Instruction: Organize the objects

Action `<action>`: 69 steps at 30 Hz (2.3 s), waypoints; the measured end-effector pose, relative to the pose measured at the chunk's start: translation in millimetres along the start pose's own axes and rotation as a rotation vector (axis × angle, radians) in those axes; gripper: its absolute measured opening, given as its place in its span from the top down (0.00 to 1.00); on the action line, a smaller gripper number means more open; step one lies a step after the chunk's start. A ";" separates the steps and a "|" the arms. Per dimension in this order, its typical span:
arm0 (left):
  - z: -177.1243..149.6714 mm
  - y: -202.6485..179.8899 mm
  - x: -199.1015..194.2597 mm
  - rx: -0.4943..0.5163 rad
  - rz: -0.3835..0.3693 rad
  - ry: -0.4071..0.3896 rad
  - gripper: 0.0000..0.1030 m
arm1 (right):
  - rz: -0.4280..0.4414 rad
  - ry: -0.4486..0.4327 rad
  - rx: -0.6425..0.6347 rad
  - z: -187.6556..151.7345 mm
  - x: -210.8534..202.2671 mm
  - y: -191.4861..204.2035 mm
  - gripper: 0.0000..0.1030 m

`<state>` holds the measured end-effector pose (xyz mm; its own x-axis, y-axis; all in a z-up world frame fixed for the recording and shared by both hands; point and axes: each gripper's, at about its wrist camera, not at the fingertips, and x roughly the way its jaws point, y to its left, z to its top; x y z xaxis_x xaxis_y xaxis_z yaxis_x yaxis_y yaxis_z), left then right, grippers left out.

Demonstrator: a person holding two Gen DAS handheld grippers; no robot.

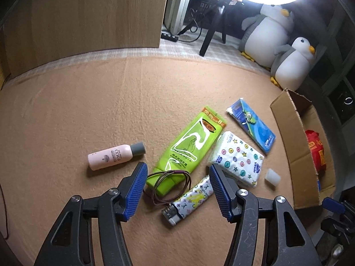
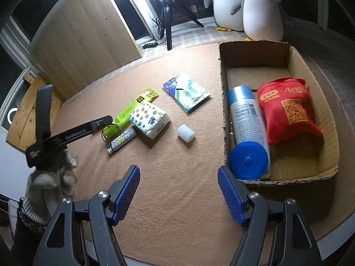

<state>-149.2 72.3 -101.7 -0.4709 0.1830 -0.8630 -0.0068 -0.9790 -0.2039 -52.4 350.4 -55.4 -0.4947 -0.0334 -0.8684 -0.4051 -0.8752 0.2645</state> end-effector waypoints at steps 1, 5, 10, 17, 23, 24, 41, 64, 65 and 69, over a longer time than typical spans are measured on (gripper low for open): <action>-0.2 -0.2 3.6 0.006 -0.001 0.008 0.41 | -0.002 0.001 0.002 0.6 0.6 -0.1 0.33; -1.2 0.9 13.8 0.013 0.010 0.026 0.51 | -0.013 0.000 0.021 1.2 1.4 -2.9 0.33; -4.3 10.7 15.1 -0.003 0.007 0.031 0.67 | -0.020 0.003 0.033 2.3 3.4 -4.6 0.33; -11.3 20.7 4.2 -0.024 -0.003 0.007 0.85 | -0.025 0.005 0.031 5.8 9.7 3.8 0.33; -20.1 32.0 -5.2 -0.039 -0.004 -0.001 0.98 | -0.023 0.014 0.020 10.4 17.0 10.7 0.33; -21.3 34.2 -5.0 -0.041 0.000 0.004 0.98 | -0.022 0.015 0.019 10.9 18.1 11.8 0.33; -31.3 32.8 -4.7 -0.005 -0.041 0.016 0.46 | -0.087 -0.017 0.171 18.9 29.6 22.0 0.33; -33.8 40.4 10.8 -0.018 -0.013 0.039 0.98 | -0.123 -0.001 0.159 38.1 44.7 19.3 0.33; -34.9 42.8 9.7 -0.024 -0.013 0.039 0.98 | -0.117 0.008 0.160 40.5 47.5 17.9 0.33; -40.4 54.9 4.7 -0.054 -0.013 0.035 0.98 | -0.101 0.050 0.167 49.3 62.8 9.7 0.33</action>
<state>-116.2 23.0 -135.6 -0.4395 0.1996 -0.8758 0.0358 -0.9703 -0.2391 -125.3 363.6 -86.7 -0.4082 0.0231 -0.9126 -0.5749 -0.7831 0.2373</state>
